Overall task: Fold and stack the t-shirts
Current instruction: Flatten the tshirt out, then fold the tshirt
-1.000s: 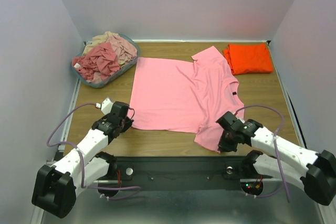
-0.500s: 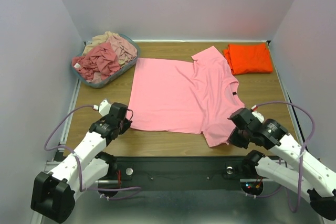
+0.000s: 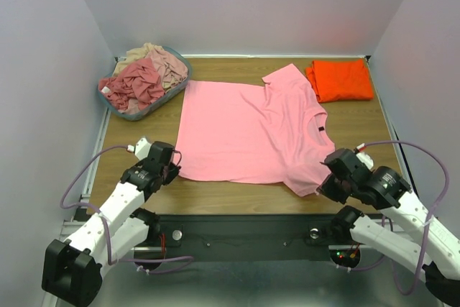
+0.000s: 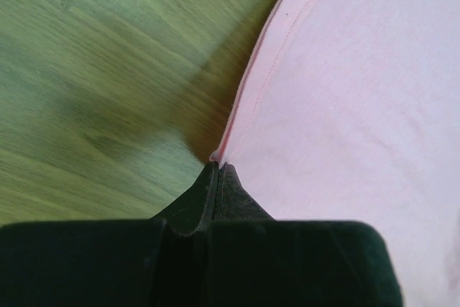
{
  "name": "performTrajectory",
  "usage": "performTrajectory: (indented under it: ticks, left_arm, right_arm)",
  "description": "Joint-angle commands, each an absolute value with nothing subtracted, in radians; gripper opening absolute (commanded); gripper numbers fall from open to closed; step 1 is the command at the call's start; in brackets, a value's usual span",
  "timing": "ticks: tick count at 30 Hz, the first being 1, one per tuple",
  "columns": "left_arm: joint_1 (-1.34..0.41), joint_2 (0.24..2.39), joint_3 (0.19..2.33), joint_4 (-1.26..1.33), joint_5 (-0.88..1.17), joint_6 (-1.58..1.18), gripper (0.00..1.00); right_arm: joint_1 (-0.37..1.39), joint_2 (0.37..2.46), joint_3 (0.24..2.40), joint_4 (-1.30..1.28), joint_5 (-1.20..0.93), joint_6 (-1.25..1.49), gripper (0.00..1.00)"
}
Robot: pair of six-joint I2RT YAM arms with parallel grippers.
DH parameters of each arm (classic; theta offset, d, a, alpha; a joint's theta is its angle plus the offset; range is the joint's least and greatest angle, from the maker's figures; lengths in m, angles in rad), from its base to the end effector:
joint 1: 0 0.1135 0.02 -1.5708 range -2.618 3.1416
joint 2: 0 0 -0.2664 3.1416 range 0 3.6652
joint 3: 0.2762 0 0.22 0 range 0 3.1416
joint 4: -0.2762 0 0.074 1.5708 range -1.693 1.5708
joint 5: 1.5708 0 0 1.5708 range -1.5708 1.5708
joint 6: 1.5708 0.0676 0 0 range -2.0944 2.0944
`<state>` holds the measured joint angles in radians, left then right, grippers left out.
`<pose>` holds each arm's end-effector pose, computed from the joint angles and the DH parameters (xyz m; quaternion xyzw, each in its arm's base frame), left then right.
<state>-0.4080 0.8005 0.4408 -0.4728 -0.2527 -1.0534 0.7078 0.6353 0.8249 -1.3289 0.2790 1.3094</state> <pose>0.1422 -0.0430 0.1832 -0.3365 0.8630 -0.1514 0.3450 0.0579 0.0250 0.2442 0.3150 0.9151 0.1070 0.2279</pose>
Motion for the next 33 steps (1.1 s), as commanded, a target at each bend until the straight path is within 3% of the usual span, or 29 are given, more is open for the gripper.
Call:
performTrajectory:
  ticks: [1, 6, 19, 33]
  left_arm:
    - [-0.402, 0.796, 0.483, -0.431, -0.235, -1.051, 0.0]
    - [-0.4, 0.879, 0.557, -0.405, -0.256, -1.019, 0.0]
    - [-0.356, 1.092, 0.704, -0.296, -0.253, -0.986, 0.0]
    - [-0.255, 1.284, 0.841, -0.215, -0.25, -0.96, 0.0]
  right_arm:
    - [0.707, 0.664, 0.812, -1.349, 0.327, 1.315, 0.0]
    - [0.707, 0.759, 0.779, -1.169, 0.334, 1.246, 0.0]
    - [0.654, 1.018, 0.98, -0.974, 0.666, 1.062, 0.0]
    - [0.345, 1.239, 1.046, -0.605, 0.453, 0.775, 0.0]
